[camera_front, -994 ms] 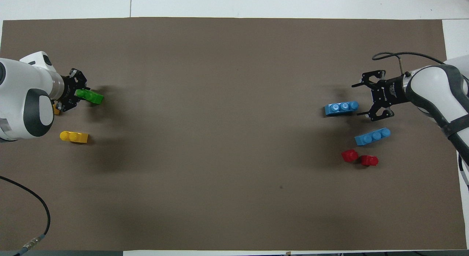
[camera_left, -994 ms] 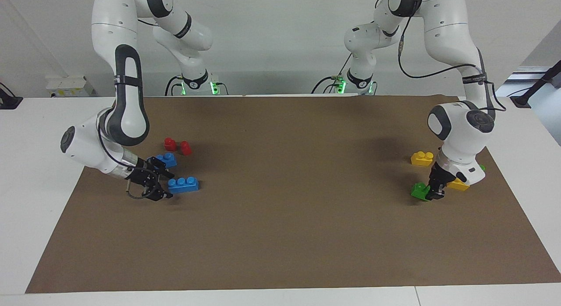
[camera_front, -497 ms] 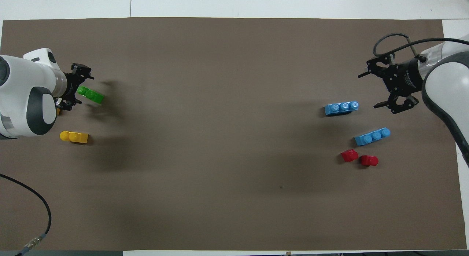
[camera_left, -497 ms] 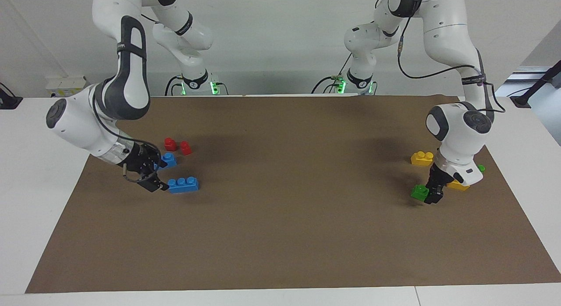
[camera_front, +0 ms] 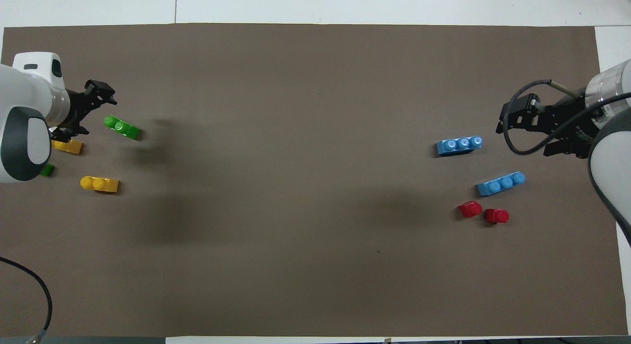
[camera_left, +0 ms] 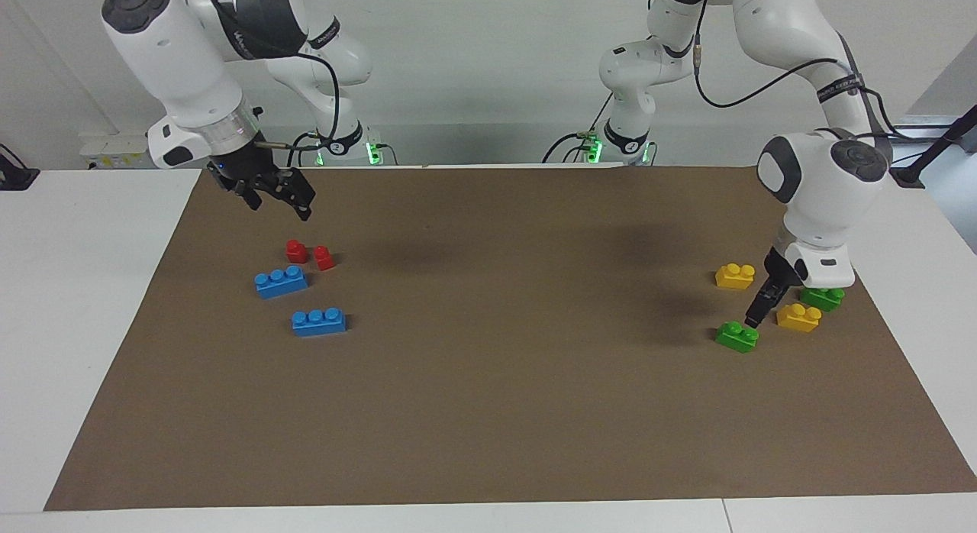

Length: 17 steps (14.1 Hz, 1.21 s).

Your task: Remove green block with left arm and hold with right

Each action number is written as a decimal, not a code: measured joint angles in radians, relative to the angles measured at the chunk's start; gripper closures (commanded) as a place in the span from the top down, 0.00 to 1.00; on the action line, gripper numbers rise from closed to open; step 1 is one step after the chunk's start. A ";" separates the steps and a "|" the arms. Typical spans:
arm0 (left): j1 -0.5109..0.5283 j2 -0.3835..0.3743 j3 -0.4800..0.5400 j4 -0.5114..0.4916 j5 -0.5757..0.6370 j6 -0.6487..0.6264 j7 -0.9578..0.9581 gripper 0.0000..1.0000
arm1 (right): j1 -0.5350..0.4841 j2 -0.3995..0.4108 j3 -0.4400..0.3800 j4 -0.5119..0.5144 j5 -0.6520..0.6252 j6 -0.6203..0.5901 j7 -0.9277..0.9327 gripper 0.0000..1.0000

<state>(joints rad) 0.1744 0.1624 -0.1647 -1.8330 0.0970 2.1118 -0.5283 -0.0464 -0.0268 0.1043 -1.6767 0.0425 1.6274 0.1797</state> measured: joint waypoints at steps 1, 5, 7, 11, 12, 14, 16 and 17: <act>-0.004 -0.030 -0.002 0.000 0.000 -0.042 0.059 1.00 | -0.003 0.002 -0.004 -0.002 -0.003 0.000 -0.053 1.00; -0.013 -0.139 -0.009 0.001 -0.002 -0.205 0.295 1.00 | -0.009 0.004 -0.007 -0.012 -0.003 0.001 -0.095 1.00; -0.015 -0.183 -0.018 0.004 -0.018 -0.280 0.339 1.00 | -0.013 0.004 -0.008 -0.012 -0.004 0.001 -0.096 1.00; -0.038 -0.220 -0.023 0.055 -0.047 -0.402 0.390 1.00 | -0.023 0.004 -0.009 -0.012 -0.034 -0.012 -0.104 1.00; -0.044 -0.221 -0.024 0.067 -0.047 -0.415 0.399 1.00 | -0.023 0.004 -0.009 -0.012 -0.040 -0.016 -0.105 1.00; -0.049 -0.225 -0.024 0.076 -0.047 -0.426 0.409 1.00 | -0.023 0.004 -0.009 -0.012 -0.041 -0.019 -0.105 1.00; -0.050 -0.228 -0.024 0.077 -0.047 -0.432 0.423 1.00 | -0.023 0.004 -0.009 -0.012 -0.042 -0.021 -0.105 1.00; -0.050 -0.229 -0.024 0.077 -0.047 -0.435 0.436 1.00 | -0.023 0.004 -0.009 -0.012 -0.042 -0.021 -0.105 1.00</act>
<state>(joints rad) 0.1241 -0.0662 -0.1885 -1.7564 0.0497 1.6773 -0.0921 -0.0695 -0.0229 0.0953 -1.6892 0.0009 1.6063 0.0749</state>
